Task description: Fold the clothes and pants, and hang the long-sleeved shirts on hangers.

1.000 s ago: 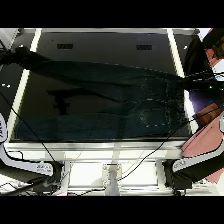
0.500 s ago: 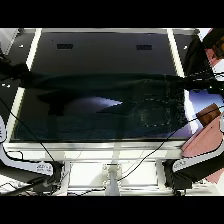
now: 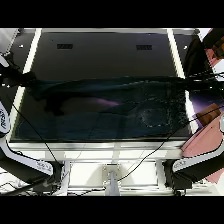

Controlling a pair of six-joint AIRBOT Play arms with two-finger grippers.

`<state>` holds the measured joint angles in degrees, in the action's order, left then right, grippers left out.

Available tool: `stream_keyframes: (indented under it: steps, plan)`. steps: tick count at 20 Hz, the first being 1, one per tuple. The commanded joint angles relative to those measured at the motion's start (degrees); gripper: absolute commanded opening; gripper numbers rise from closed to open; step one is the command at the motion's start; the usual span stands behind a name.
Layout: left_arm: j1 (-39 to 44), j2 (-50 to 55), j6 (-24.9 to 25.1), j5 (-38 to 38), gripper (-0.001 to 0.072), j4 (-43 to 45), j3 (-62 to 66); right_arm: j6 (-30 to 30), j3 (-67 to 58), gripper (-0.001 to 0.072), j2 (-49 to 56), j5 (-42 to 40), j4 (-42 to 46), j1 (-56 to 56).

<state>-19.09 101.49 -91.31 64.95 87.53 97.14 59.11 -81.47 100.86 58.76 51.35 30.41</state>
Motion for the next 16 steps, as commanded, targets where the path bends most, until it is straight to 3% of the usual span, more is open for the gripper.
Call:
stream_keyframes:
  steps: [1,2,4,8,11,12,13,14,16]
  plan:
    - [0.0,3.0,-0.2,-15.8,0.0042,-7.9,0.0,0.0,-0.1,0.0056,0.0,-0.3,0.2,0.0]
    - [0.0,3.4,-0.2,-18.4,0.0098,-8.6,0.0,0.0,-0.1,0.0056,0.0,-0.3,0.2,0.0]
    - [0.1,3.8,-0.4,-19.8,0.072,-8.7,0.0,0.0,-0.1,0.0056,0.0,-0.3,0.1,0.0]
    - [-1.2,3.7,-0.7,-15.4,0.0694,-8.1,0.0,0.0,-0.1,0.0056,0.0,-0.2,0.1,0.0]
    - [-4.7,3.9,-9.4,-4.1,0.0692,-4.8,0.0,0.0,-0.1,0.0056,0.0,-0.3,0.1,0.0]
    - [-6.1,3.9,-9.5,-0.5,0.0688,-4.9,-0.1,0.0,-0.1,0.0056,0.0,-0.3,0.1,0.0]
    - [-7.6,3.9,-9.5,2.5,0.0602,-4.9,-0.2,0.0,-0.1,0.0056,0.0,-0.3,0.1,0.0]
    - [-8.8,3.9,-9.5,4.1,0.057,-5.2,-0.2,0.0,-0.1,0.0056,0.0,-0.3,0.1,0.0]
    - [-9.9,3.9,-9.5,4.1,0.0569,-6.9,-0.5,0.0,-0.1,0.0056,0.0,-0.3,0.1,0.0]
